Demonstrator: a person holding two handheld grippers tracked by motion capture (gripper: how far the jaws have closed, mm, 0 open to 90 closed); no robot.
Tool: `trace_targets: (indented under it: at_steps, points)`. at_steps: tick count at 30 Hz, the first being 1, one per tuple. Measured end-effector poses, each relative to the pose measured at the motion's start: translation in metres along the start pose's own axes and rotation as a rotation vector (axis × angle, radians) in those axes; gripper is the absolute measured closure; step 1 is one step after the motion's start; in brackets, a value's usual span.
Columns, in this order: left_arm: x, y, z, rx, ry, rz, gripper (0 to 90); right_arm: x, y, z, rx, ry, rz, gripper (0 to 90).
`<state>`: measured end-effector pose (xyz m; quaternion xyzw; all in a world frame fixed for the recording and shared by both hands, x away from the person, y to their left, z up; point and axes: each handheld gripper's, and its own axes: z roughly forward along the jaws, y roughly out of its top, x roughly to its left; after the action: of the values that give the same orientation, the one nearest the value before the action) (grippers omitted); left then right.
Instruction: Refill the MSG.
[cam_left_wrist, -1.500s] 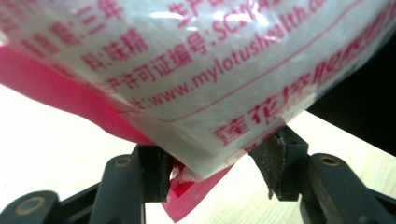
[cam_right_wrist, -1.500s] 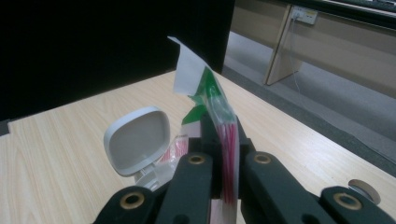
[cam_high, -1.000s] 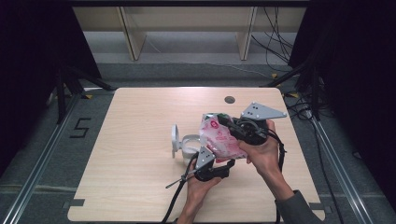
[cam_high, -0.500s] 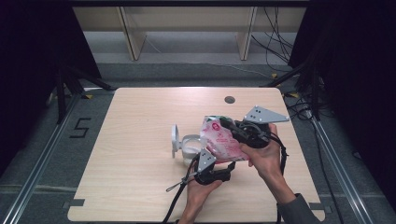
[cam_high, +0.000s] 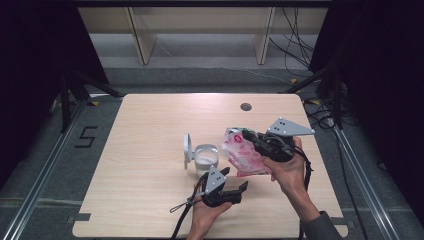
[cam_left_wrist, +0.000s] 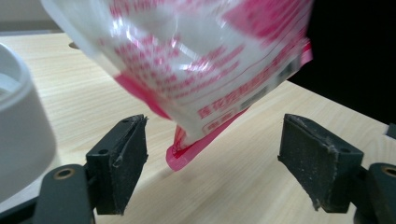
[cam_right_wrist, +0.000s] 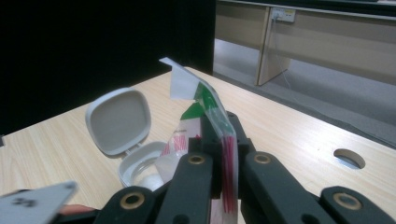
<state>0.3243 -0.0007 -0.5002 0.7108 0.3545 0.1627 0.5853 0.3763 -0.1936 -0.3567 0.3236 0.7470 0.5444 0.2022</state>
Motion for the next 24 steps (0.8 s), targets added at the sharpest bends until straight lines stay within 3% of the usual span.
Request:
trace_targets:
  at_steps: [1,3,5,7,8,10,13,18,19,22,24]
  points:
    - [0.002,0.001,-0.001,-0.019,-0.017,0.023,22.6,-0.002,-0.002,0.001,0.001,0.000,-0.007,90.0]
    - [0.001,0.000,-0.008,-0.009,-0.004,0.003,22.6,-0.001,-0.006,0.002,0.003,-0.002,0.019,90.0]
    - [0.003,-0.001,-0.013,0.007,0.006,0.011,22.6,-0.005,-0.012,0.006,-0.009,0.009,-0.003,90.0]
    - [0.006,-0.003,-0.017,0.001,0.006,0.006,22.6,-0.007,-0.019,0.006,-0.004,0.003,0.021,90.0]
    - [0.007,-0.003,-0.019,-0.001,0.007,0.007,22.7,-0.009,-0.023,0.008,-0.007,0.025,0.026,90.0]
    - [0.008,-0.004,-0.022,-0.001,0.012,0.005,22.7,-0.011,-0.027,0.003,-0.016,0.022,0.049,90.0]
    - [0.008,-0.004,-0.023,-0.005,0.014,-0.002,22.7,-0.018,-0.033,-0.007,-0.032,0.021,0.043,90.0]
    - [0.009,-0.005,-0.024,-0.001,0.010,-0.003,22.7,-0.030,-0.046,-0.025,-0.030,-0.002,0.091,90.0]
    - [0.011,-0.004,-0.024,0.002,0.001,0.028,22.7,-0.031,-0.048,-0.027,-0.022,-0.008,0.099,90.0]
    - [0.010,-0.003,-0.023,-0.020,-0.006,0.012,22.7,-0.033,-0.055,-0.031,-0.002,-0.032,0.108,90.0]
    - [0.010,-0.002,-0.025,-0.002,0.002,0.020,22.7,-0.037,-0.058,-0.033,-0.004,-0.040,0.113,90.0]
